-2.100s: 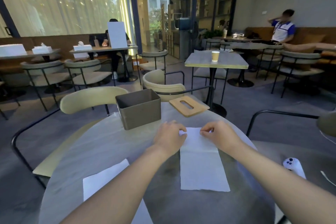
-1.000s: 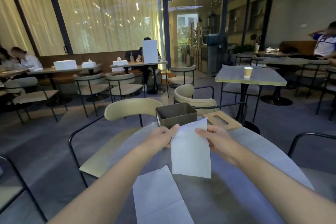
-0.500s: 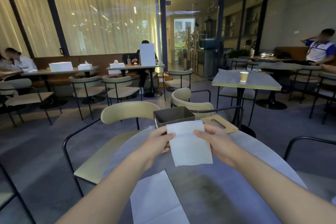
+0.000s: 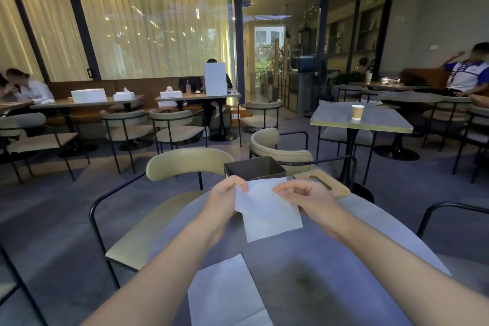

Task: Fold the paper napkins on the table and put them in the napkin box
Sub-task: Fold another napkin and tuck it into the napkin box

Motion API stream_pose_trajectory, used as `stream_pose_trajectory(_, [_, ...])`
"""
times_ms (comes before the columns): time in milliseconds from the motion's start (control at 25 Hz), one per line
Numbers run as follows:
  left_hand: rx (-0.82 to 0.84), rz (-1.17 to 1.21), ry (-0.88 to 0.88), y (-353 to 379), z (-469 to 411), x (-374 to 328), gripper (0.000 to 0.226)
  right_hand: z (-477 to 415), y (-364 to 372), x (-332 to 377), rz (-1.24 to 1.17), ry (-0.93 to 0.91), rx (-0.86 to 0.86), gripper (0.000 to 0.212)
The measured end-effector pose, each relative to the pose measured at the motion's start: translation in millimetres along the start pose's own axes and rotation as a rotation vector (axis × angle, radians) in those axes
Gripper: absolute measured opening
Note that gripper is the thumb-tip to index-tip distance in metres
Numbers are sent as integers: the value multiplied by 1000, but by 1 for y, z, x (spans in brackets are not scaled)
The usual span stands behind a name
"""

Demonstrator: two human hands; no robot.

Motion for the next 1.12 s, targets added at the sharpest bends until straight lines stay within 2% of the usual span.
stream_pose_trajectory(80, [-9, 53, -63, 1, -4, -4, 21, -9, -3, -1, 43, -40, -69, 14])
stream_pose_trajectory(160, [-43, -2, -49, -2, -10, -6, 12, -19, -5, 5, 28, -59, -102, 15])
stream_pose_trajectory(320, [-115, -412, 162, -7, -35, -9, 11, -50, -3, 6, 103, -60, -103, 16])
stream_pose_trajectory(440, [-204, -590, 224, -12, -58, -17, 12, -83, 0, 0, 231, -99, -128, 17])
stream_pose_trajectory(680, [-251, -710, 210, -28, -108, -23, 17, -150, 6, -26, 389, -105, -188, 17])
stream_pose_trajectory(960, [-189, -945, 268, -28, -131, -4, 32, -171, 20, -44, 652, -78, -91, 18])
stream_pose_trajectory(1120, [-238, -901, 301, -31, -122, -9, 31, -162, 21, -33, 676, -121, -130, 14])
Point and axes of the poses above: each hand's wrist, its own z-axis away from the middle knuckle, its own y-axis out of the palm, x = y × z, the point moved 3 cm from there along -z, towards the middle knuckle, and after that the axes turned 8 degrees about -y, right-handed, at the moved point
